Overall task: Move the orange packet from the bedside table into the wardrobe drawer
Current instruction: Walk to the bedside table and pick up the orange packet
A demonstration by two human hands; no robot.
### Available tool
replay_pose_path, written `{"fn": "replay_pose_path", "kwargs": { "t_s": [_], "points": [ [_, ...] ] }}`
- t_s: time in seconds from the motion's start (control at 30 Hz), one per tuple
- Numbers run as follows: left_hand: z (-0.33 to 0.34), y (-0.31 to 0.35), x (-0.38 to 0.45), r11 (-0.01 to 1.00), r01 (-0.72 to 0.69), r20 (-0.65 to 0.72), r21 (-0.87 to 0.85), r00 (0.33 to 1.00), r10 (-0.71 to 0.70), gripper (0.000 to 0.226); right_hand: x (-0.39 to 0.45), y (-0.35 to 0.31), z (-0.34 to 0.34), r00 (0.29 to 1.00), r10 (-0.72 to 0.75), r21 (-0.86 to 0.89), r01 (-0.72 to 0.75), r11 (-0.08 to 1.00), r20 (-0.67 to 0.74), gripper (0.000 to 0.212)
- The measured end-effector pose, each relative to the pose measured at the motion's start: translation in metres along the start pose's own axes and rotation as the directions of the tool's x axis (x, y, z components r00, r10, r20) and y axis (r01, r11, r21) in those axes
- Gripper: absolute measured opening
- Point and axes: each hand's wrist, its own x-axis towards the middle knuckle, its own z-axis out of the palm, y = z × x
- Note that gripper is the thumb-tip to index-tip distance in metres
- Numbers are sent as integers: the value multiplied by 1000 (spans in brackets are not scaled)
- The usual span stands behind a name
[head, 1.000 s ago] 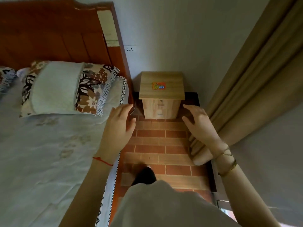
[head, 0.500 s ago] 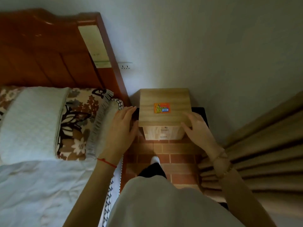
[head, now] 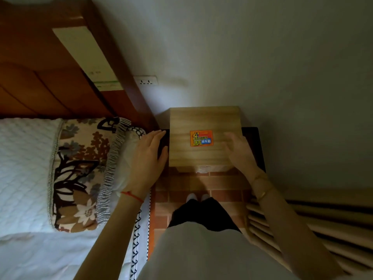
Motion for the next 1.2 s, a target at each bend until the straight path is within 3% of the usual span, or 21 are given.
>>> {"fn": "replay_pose_path", "kwargs": {
  "t_s": [0.13, 0.27, 0.43, 0.67, 0.83, 1.1, 1.2],
  "points": [
    [46, -27, 31, 998, 17, -6, 59, 1000, -17, 42, 59, 29, 41, 999, 30, 8, -30, 1000, 45, 32],
    [114, -64, 57, 999, 54, 11, 1, 999, -54, 42, 124, 71, 95, 994, 85, 9, -86, 996, 62, 32],
    [212, -116, 76, 998, 68, 88, 16, 994, -69, 43, 205, 132, 174, 972, 212, 44, -217, 975, 104, 27],
    [318, -163, 83, 993, 116, 174, 34, 977, -120, 43, 260, 190, 256, 951, 310, 22, -310, 950, 9, 38],
    [344, -173, 86, 990, 141, 201, 26, 969, -143, 44, 270, 202, 275, 944, 313, -52, -320, 946, -104, 43],
    [334, -161, 88, 990, 138, 205, 18, 969, -139, 43, 276, 199, 264, 947, 320, -119, -316, 941, 19, 29],
    [320, -151, 89, 991, 133, 189, 7, 973, -132, 42, 267, 190, 250, 937, 348, 101, -349, 932, 32, 7]
  ]
}}
